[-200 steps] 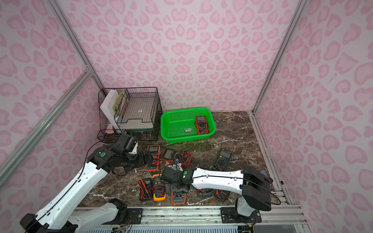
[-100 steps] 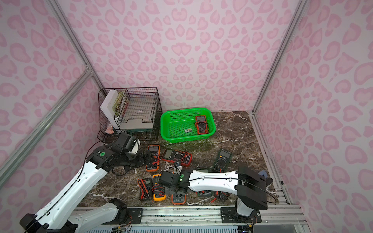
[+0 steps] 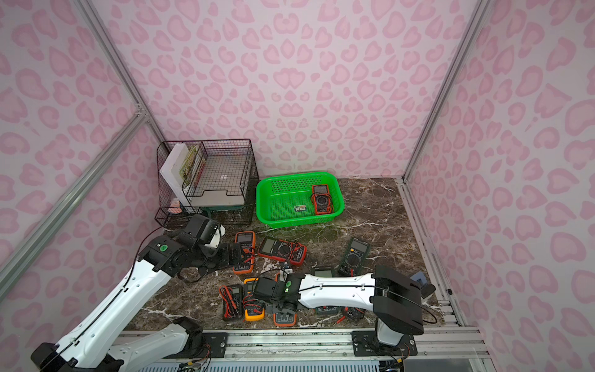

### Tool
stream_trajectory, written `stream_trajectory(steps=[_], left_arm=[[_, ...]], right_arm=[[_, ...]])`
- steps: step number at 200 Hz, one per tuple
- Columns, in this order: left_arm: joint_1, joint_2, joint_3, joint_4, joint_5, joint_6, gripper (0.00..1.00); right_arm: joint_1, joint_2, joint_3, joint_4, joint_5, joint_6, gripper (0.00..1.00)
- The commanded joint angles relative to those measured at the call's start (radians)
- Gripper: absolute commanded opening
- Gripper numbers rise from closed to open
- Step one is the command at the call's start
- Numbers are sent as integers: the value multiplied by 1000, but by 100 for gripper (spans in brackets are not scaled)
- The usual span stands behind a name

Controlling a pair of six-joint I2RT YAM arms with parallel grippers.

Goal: Put the multimeter into the basket
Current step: Pick up the multimeter from the center of the board.

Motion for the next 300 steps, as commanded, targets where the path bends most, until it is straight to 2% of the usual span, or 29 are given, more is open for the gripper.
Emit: stream_trajectory(steps=[1, 54, 131, 172, 205, 260, 300], left_arm=[[0, -1, -1, 2, 2, 5, 98], [0, -1, -1, 3, -3, 4, 98], [0, 3, -1, 8, -5, -8, 98], [0, 12, 2, 11, -6, -13, 99], [0, 17, 3, 15, -5, -14, 99], [0, 36, 30, 21, 4, -6, 99], [0, 64, 75, 20, 2, 14, 98]], right_arm=[[2, 17, 7, -13, 7, -6, 99], [-1, 79, 39, 4, 4, -44, 99], [-50, 83, -35, 121, -58, -77, 99], [-67, 91, -44, 142, -83, -106, 94], [-73, 100, -44, 151, -104, -129, 86], [-72, 15, -62, 100, -89, -125, 59], [-72, -64, -34, 10, -50, -112, 55]])
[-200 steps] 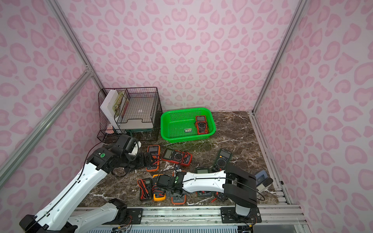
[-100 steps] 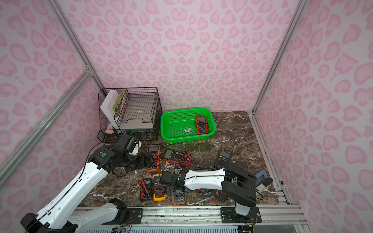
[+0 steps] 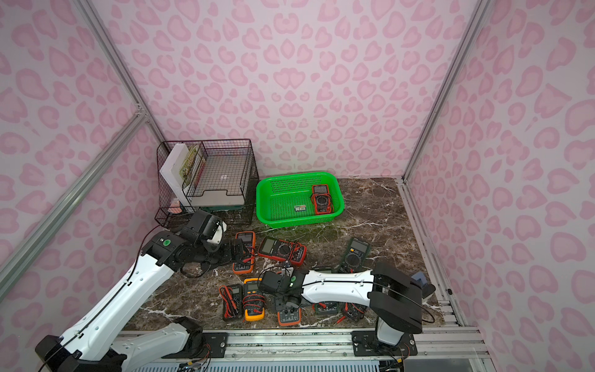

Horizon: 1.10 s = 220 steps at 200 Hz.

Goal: Put the multimeter into the basket
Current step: Pick up the multimeter from the center of the board, then place the multimeter in the basket.

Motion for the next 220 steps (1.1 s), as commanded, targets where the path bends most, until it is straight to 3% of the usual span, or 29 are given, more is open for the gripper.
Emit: stream_trajectory(steps=[1, 56, 95, 144, 220], left_arm=[[0, 13, 22, 12, 2, 26, 98], [0, 61, 61, 32, 19, 54, 99], [0, 79, 82, 59, 26, 61, 99], [0, 125, 133, 59, 17, 69, 99], [-1, 288, 247, 126, 17, 26, 99]], right_arm=[[2, -36, 26, -62, 48, 8, 55], [-19, -101, 133, -206, 99, -6, 54], [-98, -134, 230, -259, 125, -64, 54], [-271, -157, 324, -238, 142, -226, 54], [-636, -83, 477, -135, -25, -570, 54]])
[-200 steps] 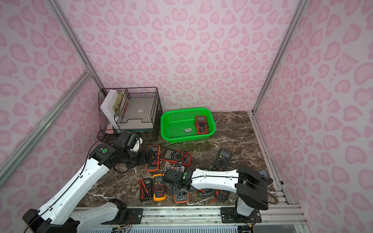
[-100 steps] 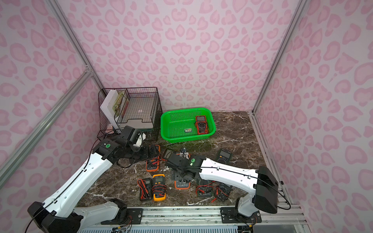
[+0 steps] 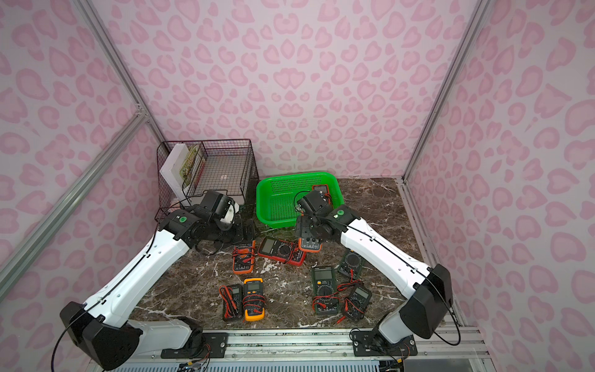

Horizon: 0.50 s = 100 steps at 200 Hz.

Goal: Put the multimeter into the basket
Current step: Place the multimeter in the basket.

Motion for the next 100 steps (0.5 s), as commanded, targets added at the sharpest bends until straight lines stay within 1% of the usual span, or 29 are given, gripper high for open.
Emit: stream_trajectory(steps=[1, 22, 28, 64, 100], left_arm=[[-1, 53, 44, 37, -5, -17, 99], [-1, 116, 73, 47, -7, -26, 98], [-1, 132, 111, 52, -5, -27, 99], [-1, 210, 164, 79, 0, -24, 98], [-1, 275, 227, 48, -4, 5, 98]], right_arm=[[-67, 30, 52, 77, -62, -147, 54], [-137, 67, 92, 125, -101, -200, 54], [-157, 78, 99, 142, -112, -211, 54], [-261, 145, 142, 229, -182, -271, 54], [-307, 244, 250, 247, -216, -312, 54]])
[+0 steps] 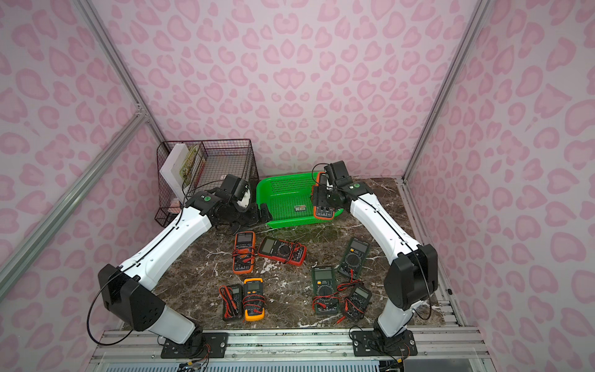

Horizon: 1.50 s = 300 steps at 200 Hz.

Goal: Put the multimeter into the basket
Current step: Place the multimeter in the basket.

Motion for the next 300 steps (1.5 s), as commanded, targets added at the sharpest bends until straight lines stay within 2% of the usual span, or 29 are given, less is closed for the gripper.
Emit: stream_trajectory(steps=[1, 29, 69, 160, 217, 300], left_arm=[[-1, 35, 38, -13, -2, 33, 99], [-1, 88, 107, -81, -3, 73, 98], [2, 103, 92, -66, -35, 72, 99], [22, 92, 71, -64, -11, 48, 99], [31, 62, 30, -44, -18, 27, 99], [35, 55, 22, -40, -18, 24, 99]], right_arm=[[-15, 42, 60, 92, -54, -52, 54], [-18, 145, 168, 71, -51, -50, 54], [-12, 261, 253, 89, -48, -56, 54], [15, 501, 507, 19, -45, -128, 56], [25, 599, 566, -19, -34, -175, 56], [41, 656, 565, -28, -30, -181, 59]])
